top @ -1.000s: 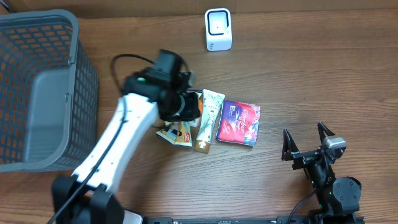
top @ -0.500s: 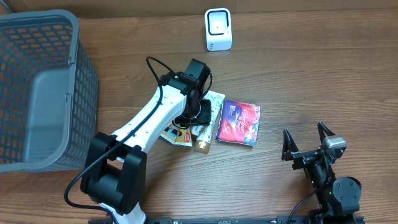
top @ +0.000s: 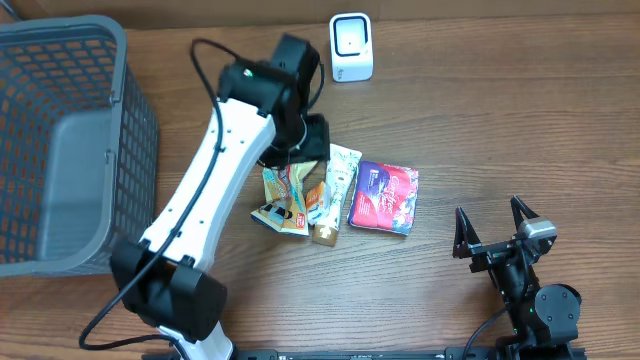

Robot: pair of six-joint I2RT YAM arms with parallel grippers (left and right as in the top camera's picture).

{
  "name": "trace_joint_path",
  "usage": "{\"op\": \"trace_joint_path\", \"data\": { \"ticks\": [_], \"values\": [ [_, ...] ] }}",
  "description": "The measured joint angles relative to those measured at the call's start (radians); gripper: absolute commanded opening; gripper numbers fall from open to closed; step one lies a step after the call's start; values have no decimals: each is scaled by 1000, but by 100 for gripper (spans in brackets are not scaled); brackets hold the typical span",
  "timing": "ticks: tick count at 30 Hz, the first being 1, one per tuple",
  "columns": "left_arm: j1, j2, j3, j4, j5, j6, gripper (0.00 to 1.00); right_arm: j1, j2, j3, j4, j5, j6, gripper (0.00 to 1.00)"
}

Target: Scan the item barcode

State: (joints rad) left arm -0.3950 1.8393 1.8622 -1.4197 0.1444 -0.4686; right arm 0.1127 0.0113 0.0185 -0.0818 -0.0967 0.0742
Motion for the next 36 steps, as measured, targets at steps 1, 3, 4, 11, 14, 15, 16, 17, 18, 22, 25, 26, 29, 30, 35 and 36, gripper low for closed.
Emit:
{"op": "trace_joint_path", "data": {
  "ticks": [1, 3, 4, 11, 14, 15, 16, 17, 18, 22, 25, 26, 29, 30, 35, 36],
  "values": [
    [0, -2, 28, -16, 0, 0, 60, 0, 0, 0, 0, 0, 0, 100],
    [0, -13, 69, -42, 0, 4, 60, 0, 0, 0, 0, 0, 0, 100],
    [0, -23, 82, -57, -3, 5, 60, 0, 0, 0, 0, 0, 0, 100],
    [0, -153, 92, -196, -61, 7, 61, 0, 0, 0, -1, 0, 0, 100],
    [0, -238, 92, -263, -101, 3, 68, 0, 0, 0, 0, 0, 0, 100],
    [0, -269, 92, -265, -113, 2, 73, 0, 0, 0, 0, 0, 0, 100],
    [0, -304, 90, -264, -127, 0, 80, 0, 0, 0, 0, 0, 0, 100],
    [0, -341, 83, -264, -143, -2, 91, 0, 0, 0, 0, 0, 0, 100],
    [0, -376, 72, -264, -159, -8, 100, 0, 0, 0, 0, 0, 0, 100],
    [34, -520, 15, -269, -230, -47, 99, 0, 0, 0, 0, 0, 0, 100],
    [61, -589, -11, -272, -263, -73, 100, 0, 0, 0, 0, 0, 0, 100],
    [63, -600, -13, -273, -270, -79, 99, 0, 0, 0, 0, 0, 1, 100],
    [62, -611, -14, -272, -277, -84, 100, 0, 0, 0, 0, 0, 0, 100],
    [62, -610, -16, -271, -279, -85, 100, 0, 0, 0, 0, 0, 0, 100],
    [62, -587, -18, -271, -284, -88, 100, 0, 0, 0, 0, 0, 0, 100],
    [62, -584, -18, -271, -285, -88, 100, 0, 0, 0, 0, 0, 0, 100]
  ]
}}
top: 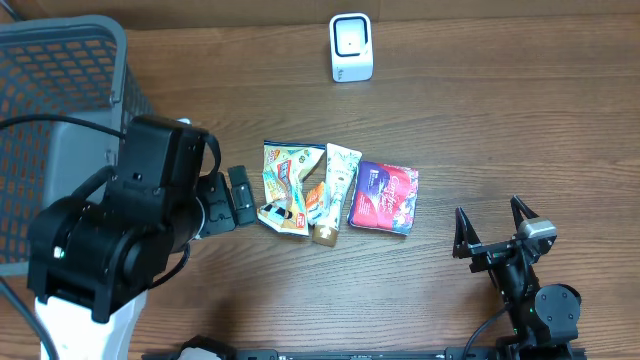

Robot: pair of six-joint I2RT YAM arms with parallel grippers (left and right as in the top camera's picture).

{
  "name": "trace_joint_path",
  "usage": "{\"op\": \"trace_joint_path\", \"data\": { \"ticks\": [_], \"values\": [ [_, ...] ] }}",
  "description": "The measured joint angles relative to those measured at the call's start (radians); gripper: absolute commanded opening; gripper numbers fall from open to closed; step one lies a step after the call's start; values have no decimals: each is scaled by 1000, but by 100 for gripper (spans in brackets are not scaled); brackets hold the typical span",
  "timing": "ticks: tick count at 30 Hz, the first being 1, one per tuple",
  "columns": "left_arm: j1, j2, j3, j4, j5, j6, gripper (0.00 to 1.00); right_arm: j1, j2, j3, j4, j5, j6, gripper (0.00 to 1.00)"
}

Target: Scan the item barcode

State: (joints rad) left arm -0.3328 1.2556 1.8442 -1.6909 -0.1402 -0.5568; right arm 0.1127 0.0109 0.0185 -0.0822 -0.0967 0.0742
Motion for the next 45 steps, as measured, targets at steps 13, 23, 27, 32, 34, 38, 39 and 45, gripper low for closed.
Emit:
{"op": "trace_joint_path", "data": {
  "ticks": [13, 23, 27, 32, 34, 38, 39, 45],
  "values": [
    [0, 53, -4, 0, -3, -3, 99, 0, 0, 0, 0, 0, 0, 100],
    [0, 92, -4, 0, -3, -7, 100, 0, 0, 0, 0, 0, 0, 100],
    [0, 103, -4, 0, -3, -13, 100, 0, 0, 0, 0, 0, 0, 100],
    [0, 108, -4, 0, -3, -14, 99, 0, 0, 0, 0, 0, 0, 100],
    [0, 108, -4, 0, -3, -14, 100, 0, 0, 0, 0, 0, 0, 100],
    [0, 108, -4, 0, -3, -14, 100, 0, 0, 0, 0, 0, 0, 100],
    [0, 108, -4, 1, -3, -14, 100, 0, 0, 0, 0, 0, 0, 100],
    [0, 109, -6, 24, 79, -14, 99, 0, 0, 0, 109, -43, 41, 100]
  ]
}}
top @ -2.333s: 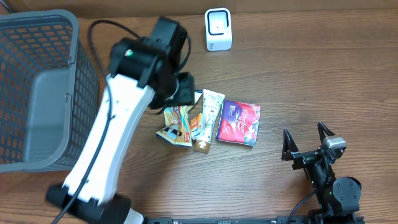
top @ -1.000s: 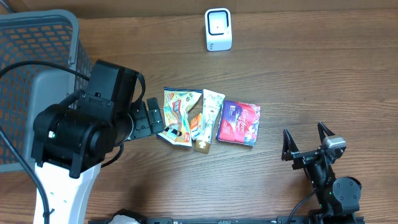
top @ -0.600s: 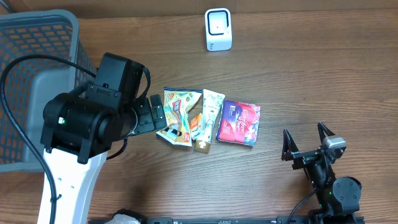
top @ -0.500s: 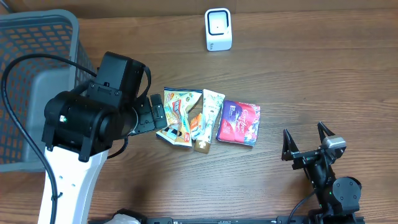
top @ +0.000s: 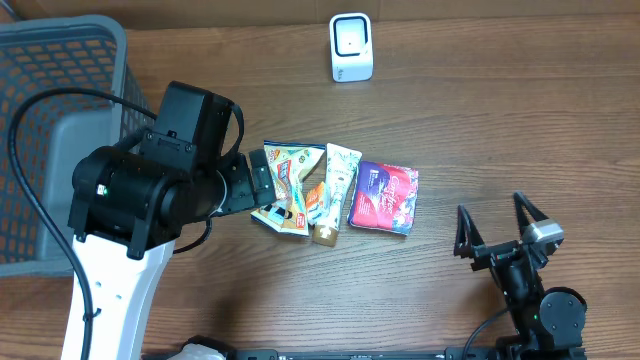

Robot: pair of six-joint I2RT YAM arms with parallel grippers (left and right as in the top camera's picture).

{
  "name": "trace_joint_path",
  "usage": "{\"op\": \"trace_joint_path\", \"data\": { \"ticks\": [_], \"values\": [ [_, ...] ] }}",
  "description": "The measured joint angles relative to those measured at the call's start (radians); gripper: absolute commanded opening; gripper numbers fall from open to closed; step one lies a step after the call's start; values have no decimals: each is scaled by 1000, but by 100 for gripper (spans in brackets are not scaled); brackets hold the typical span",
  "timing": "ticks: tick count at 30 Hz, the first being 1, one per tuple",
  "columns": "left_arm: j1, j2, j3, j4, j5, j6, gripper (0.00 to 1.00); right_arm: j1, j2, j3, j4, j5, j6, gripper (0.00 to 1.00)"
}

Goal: Scan the item barcode
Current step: 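Reach the right gripper to the red-purple pouch and grasp it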

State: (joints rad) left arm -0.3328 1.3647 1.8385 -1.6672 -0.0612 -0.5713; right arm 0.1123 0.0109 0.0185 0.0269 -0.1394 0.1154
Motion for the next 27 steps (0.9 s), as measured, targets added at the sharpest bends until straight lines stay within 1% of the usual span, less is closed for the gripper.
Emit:
{"op": "trace_joint_path", "data": {
  "ticks": [4, 7, 10, 12, 13, 16, 19, 20, 21, 22, 23, 24, 26, 27],
  "values": [
    [0, 0, 0, 12, 42, 0, 100, 0, 0, 0, 31, -179, 131, 100],
    [0, 2, 0, 14, 55, 0, 100, 0, 0, 0, 137, -328, 226, 100],
    [0, 2, 0, 15, 61, 0, 100, 0, 0, 0, 242, -415, 268, 100],
    [0, 2, 0, 14, 58, 0, 100, 1, 0, 3, 249, -447, 283, 100],
    [0, 2, 0, 14, 51, 0, 99, 0, 0, 16, 220, -460, 290, 100],
    [0, 2, -4, 13, 22, 0, 100, 0, 29, 109, 75, -484, 290, 100],
    [0, 3, -11, 13, -2, -3, 99, 0, 124, 284, -142, -493, 226, 100],
    [0, 4, -13, 13, -6, -7, 99, 0, 173, 355, -241, -499, 193, 100],
    [0, 6, -14, 14, -12, -11, 100, 0, 227, 428, -327, -500, 158, 100],
    [1, 9, -15, 17, -15, -14, 100, 0, 312, 525, -452, -504, 110, 100],
    [1, 13, -16, 19, -19, -19, 99, 0, 367, 587, -521, -504, 79, 100],
    [4, 17, -17, 23, -22, -23, 100, 0, 463, 685, -624, -506, 35, 100],
    [14, 26, -19, 27, -26, -27, 99, 0, 575, 793, -727, -511, 0, 100],
    [20, 29, -19, 28, -26, -29, 100, 1, 703, 912, -828, -521, -38, 100]
  ]
}}
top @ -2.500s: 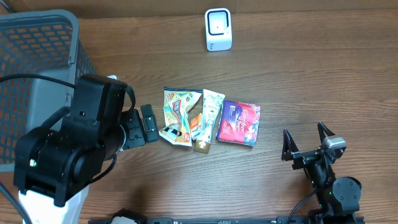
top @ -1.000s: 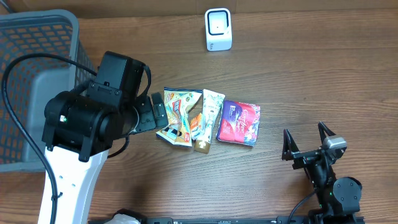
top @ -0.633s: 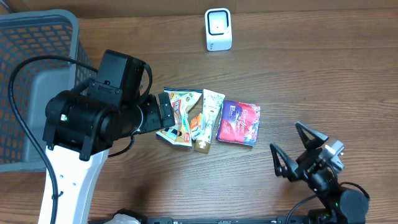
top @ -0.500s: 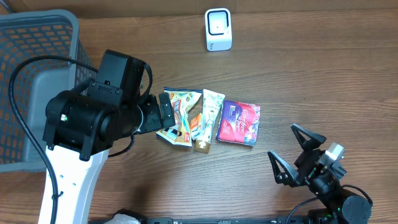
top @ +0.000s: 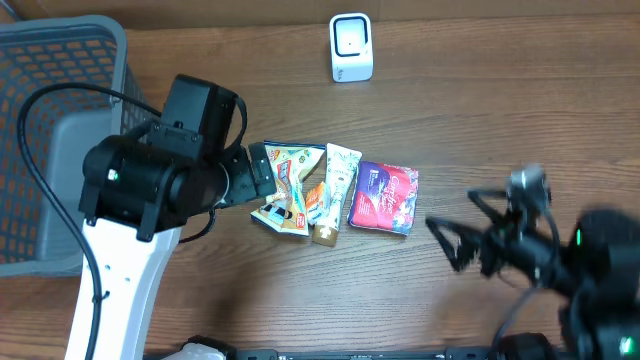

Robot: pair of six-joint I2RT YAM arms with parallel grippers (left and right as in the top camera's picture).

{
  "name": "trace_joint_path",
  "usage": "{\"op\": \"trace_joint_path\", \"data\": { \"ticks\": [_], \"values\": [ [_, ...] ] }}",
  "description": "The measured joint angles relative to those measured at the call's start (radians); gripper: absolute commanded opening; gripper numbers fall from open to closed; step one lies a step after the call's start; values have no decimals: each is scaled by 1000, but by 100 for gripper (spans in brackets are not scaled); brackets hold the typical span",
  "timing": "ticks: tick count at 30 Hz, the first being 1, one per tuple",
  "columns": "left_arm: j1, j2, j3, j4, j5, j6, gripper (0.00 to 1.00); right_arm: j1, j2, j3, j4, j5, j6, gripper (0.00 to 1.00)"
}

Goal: Scan the item barcode
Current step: 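Reach the right gripper to the red-purple pouch and grasp it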

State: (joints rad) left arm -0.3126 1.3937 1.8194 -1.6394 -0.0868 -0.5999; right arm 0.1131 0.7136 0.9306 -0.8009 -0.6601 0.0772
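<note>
A small pile of packets lies mid-table: a yellow-orange snack pouch (top: 287,180), a pale tall sachet (top: 339,178), a small orange sachet (top: 318,208) and a purple-red packet (top: 386,197). The white barcode scanner (top: 351,47) stands at the far edge. My left gripper (top: 256,174) sits low at the snack pouch's left edge, fingers apart, holding nothing. My right gripper (top: 466,228), blurred by motion, is open to the right of the purple-red packet and apart from it.
A large grey mesh basket (top: 60,140) fills the far left. The left arm's white link (top: 110,280) and black cable (top: 60,180) run along the left front. The right arm's dark body (top: 590,270) is at the front right.
My right arm has left its rest pose at the front right and swung up and left toward the packets, still open. My left gripper has shifted slightly farther back along the snack pouch's edge.
My left arm first reached over the pile from the far side. Then it was pulled back to the left, open and clear of the packets. Later it was at the snack pouch's left edge, where it stays now. The right arm rested until this moment.
</note>
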Motion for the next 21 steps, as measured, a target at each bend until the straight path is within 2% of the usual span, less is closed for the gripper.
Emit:
{"op": "trace_joint_path", "data": {
  "ticks": [4, 7, 10, 13, 16, 21],
  "values": [
    [40, 9, -1, 2, -4, -8, 100, 0, 248, 202, -88, -150, -33, 100],
    [88, 10, -1, 2, -4, -23, 100, 3, 367, 240, -24, -286, -37, 100],
    [153, 10, -1, -2, -5, -30, 100, 38, 456, 244, -27, -271, -29, 100],
    [207, 10, -2, -13, -11, -30, 99, 171, 529, 244, -91, -39, -1, 100],
    [230, 10, -2, -14, -15, -30, 100, 374, 602, 245, -121, 278, 58, 100],
    [232, 10, -2, -9, -15, -31, 100, 657, 763, 245, -106, 695, 142, 99]
  ]
}}
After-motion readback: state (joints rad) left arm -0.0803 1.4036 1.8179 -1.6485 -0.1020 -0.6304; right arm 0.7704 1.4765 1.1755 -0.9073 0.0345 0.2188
